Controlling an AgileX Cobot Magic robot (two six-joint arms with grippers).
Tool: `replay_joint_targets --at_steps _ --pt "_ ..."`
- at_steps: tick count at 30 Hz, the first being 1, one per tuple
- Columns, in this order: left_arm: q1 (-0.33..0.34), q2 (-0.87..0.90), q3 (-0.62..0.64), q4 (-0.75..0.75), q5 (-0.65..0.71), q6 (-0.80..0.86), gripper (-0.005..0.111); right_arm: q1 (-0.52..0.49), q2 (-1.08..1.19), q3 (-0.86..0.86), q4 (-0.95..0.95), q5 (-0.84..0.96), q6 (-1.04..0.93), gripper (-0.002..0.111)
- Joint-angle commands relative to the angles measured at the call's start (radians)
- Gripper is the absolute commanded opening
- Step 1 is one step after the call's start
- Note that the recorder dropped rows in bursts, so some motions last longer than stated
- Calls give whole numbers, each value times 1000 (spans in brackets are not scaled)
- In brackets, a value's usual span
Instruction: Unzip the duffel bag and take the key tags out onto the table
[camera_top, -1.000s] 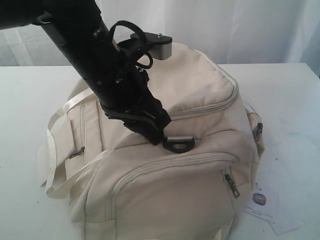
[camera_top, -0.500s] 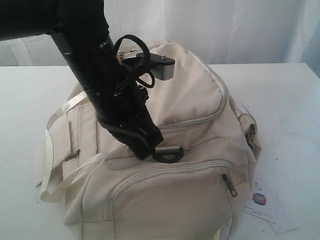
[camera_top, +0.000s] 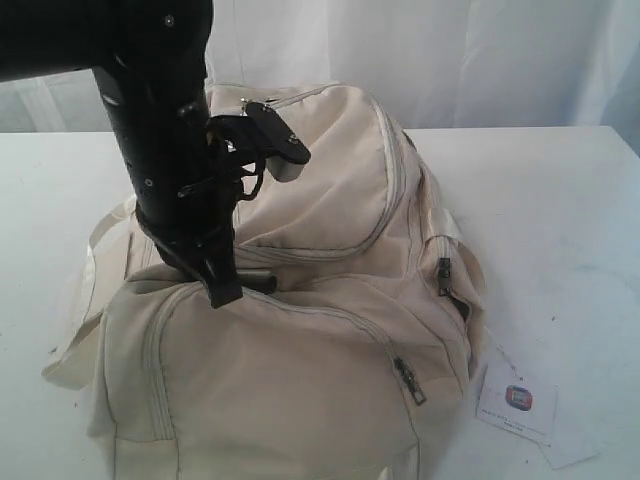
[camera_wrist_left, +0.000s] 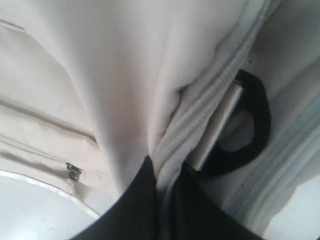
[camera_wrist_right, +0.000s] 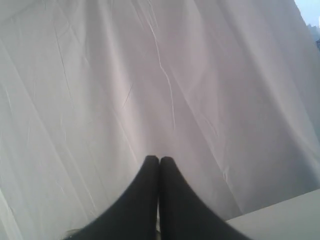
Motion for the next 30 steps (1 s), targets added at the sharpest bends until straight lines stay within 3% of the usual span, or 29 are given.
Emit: replay_joint_targets --at_steps 1,4,7,11,14,22,30 --pt "28 -7 4 124 97 -8 0 1 -6 -2 2 -39 97 0" --pt "98 -70 20 86 97 -5 0 1 -6 -2 2 -112 316 0" --pt "131 -146 122 51 97 21 0 1 -6 -2 2 -117 366 0" --pt "133 -208 229 -13 97 21 0 1 -6 -53 -10 213 457 0" --pt "133 -215 258 -77 38 21 0 5 38 -144 -47 352 360 0" --pt "133 -219 303 -140 -70 27 0 100 481 -416 -35 564 30 0" --pt "133 -219 305 -241 -113 71 0 222 851 -645 197 615 -329 0"
